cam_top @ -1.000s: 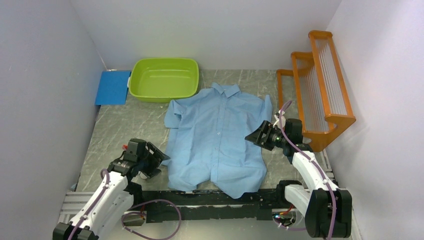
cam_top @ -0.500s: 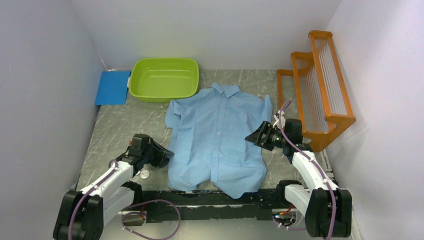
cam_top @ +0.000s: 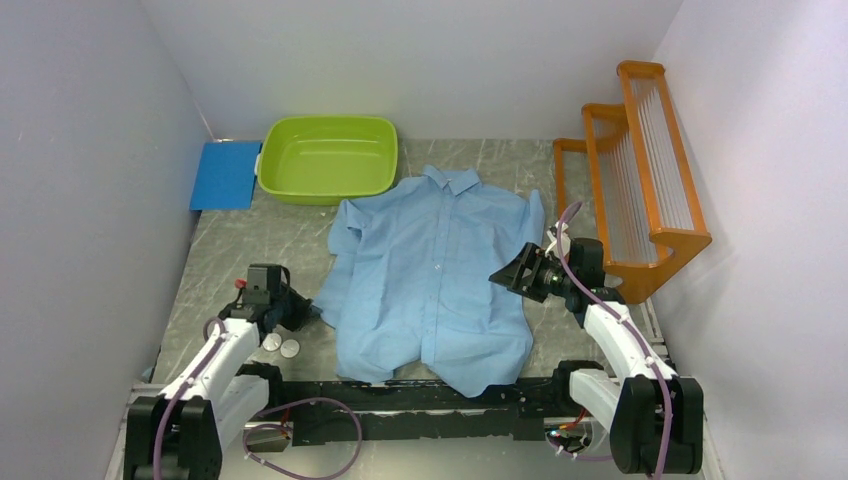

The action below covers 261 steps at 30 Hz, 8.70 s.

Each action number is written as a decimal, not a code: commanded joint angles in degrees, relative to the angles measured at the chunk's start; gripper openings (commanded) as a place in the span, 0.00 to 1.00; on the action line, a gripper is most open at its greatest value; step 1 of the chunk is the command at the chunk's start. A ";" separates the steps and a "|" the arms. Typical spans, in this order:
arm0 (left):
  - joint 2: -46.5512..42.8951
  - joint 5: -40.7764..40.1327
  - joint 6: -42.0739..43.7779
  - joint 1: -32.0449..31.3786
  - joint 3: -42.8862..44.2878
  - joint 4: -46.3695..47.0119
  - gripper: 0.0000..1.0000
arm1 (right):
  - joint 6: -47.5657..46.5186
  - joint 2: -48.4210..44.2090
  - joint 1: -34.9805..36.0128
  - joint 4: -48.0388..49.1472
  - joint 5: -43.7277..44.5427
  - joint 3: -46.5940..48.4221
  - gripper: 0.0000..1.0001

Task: Pin the brooch onto the clothing
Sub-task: Flatten out the clothes at the center of the board.

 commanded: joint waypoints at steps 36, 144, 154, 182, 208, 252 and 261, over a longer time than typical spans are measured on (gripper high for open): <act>11.66 -30.61 31.26 37.41 56.75 -22.55 0.04 | -5.98 -1.53 0.20 -5.95 6.40 4.56 0.76; 45.56 -15.72 28.85 -21.01 48.53 -8.29 0.81 | -3.17 13.94 19.80 -16.37 59.68 24.25 0.76; 48.87 -14.34 27.33 -12.61 43.82 -8.62 0.74 | -2.69 27.58 9.76 -9.42 49.04 27.68 0.72; 27.32 5.23 43.21 -12.30 53.57 -1.57 0.88 | -5.42 42.48 11.70 -9.00 59.77 37.37 0.19; 30.35 -2.65 44.76 -12.30 53.89 -6.67 0.88 | -9.47 31.49 32.96 -3.53 19.83 46.73 0.77; 31.40 -1.43 44.59 -12.30 55.29 -8.71 0.88 | -11.65 17.84 25.43 -23.53 70.13 39.35 0.00; 30.89 -1.11 44.44 -12.30 55.02 -8.56 0.88 | -9.44 7.20 25.08 -22.99 83.75 36.56 0.00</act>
